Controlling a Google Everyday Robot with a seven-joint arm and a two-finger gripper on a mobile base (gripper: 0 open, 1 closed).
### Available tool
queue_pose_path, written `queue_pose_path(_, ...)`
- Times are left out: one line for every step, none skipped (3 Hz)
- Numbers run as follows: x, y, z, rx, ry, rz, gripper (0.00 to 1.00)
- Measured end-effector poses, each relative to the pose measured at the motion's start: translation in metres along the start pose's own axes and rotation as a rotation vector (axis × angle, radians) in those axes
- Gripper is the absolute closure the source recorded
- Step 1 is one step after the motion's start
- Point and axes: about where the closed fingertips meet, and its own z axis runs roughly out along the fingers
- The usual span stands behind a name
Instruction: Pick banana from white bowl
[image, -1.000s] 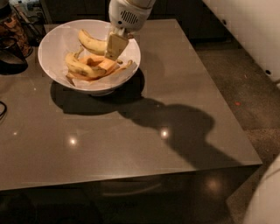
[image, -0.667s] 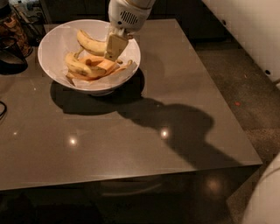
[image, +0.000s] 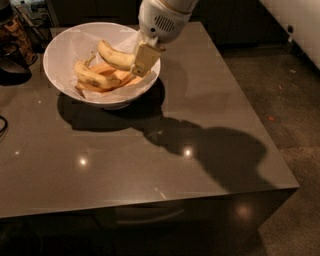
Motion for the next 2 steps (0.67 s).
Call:
queue_pose_path(0.0319, 0.0338, -0.0166, -0.026, 0.016, 0.051, 1.0)
queue_pose_path(0.0319, 0.034, -0.0166, -0.027, 0.017, 0.051, 1.0)
